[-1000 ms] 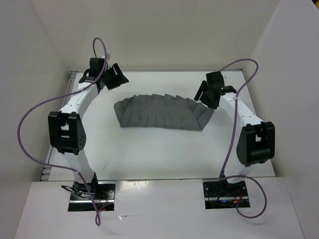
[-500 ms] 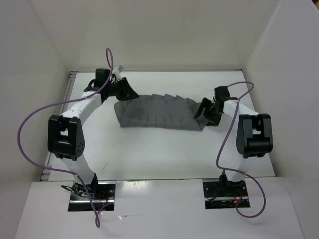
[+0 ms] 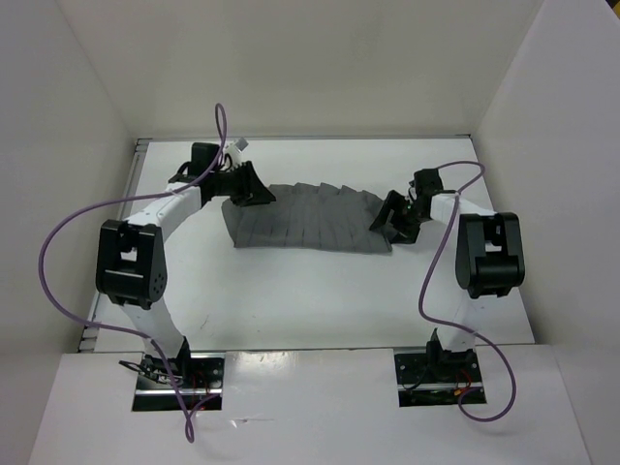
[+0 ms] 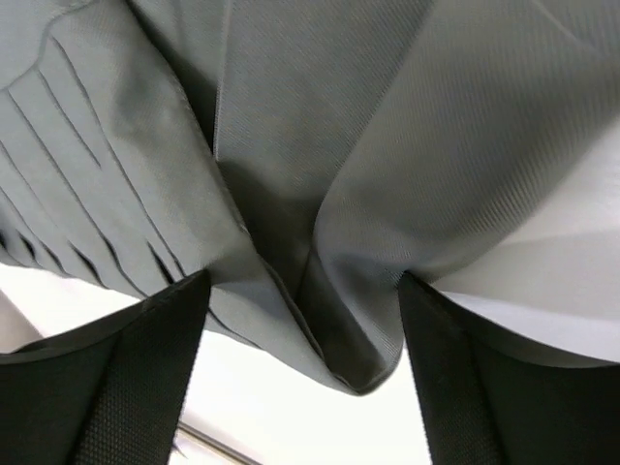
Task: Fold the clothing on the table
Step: Fold the skirt
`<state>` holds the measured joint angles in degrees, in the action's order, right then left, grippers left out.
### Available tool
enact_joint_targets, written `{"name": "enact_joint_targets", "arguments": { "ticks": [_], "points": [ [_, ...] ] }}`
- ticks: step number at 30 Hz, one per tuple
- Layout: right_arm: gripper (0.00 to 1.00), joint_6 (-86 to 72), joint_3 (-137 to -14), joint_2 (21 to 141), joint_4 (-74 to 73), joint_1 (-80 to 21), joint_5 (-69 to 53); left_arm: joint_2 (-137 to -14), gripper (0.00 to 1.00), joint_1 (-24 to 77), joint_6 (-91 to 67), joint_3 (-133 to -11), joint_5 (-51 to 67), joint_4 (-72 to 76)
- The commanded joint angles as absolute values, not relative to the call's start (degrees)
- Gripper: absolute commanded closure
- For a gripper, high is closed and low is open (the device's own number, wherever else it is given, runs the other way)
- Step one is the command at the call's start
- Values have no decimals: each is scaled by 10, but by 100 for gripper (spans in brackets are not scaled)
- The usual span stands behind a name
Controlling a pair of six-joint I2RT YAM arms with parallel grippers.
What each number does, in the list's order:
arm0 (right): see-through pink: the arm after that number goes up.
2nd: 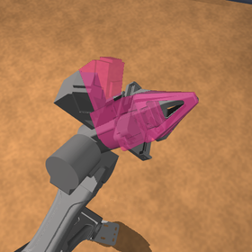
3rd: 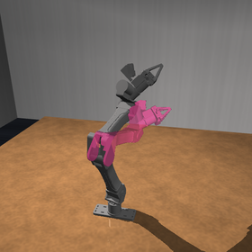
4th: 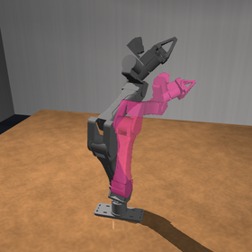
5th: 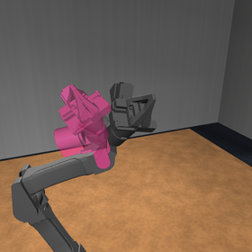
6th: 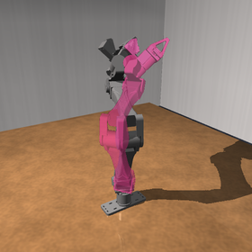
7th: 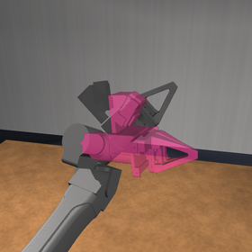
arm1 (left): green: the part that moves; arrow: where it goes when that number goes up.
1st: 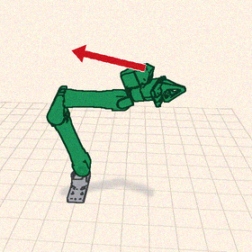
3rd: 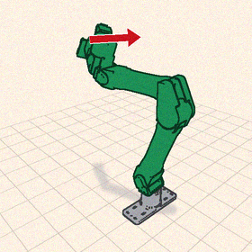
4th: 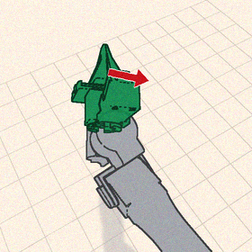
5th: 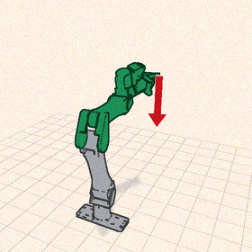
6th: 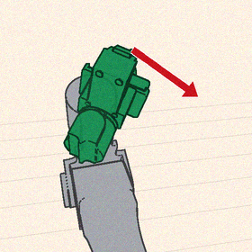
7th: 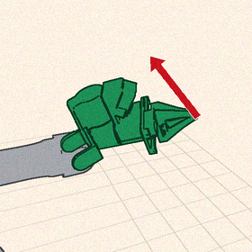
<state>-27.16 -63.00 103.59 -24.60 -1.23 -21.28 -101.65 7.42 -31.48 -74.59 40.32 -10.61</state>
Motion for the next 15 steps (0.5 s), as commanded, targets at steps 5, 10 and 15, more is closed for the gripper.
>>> {"name": "enact_joint_targets", "arguments": {
  "ticks": [5, 10, 15],
  "points": [
    [51, -272, -654, 1108, -200, -47, -277, -1071, 61, 107, -293, -773, 476, -83],
    [100, -286, -659, 1108, -188, -69, -266, -1121, 61, 133, -220, -830, 528, -168],
    [100, -286, -659, 1088, -200, -75, -243, -1205, 84, 158, -164, -924, 545, -276]
  ]
}}
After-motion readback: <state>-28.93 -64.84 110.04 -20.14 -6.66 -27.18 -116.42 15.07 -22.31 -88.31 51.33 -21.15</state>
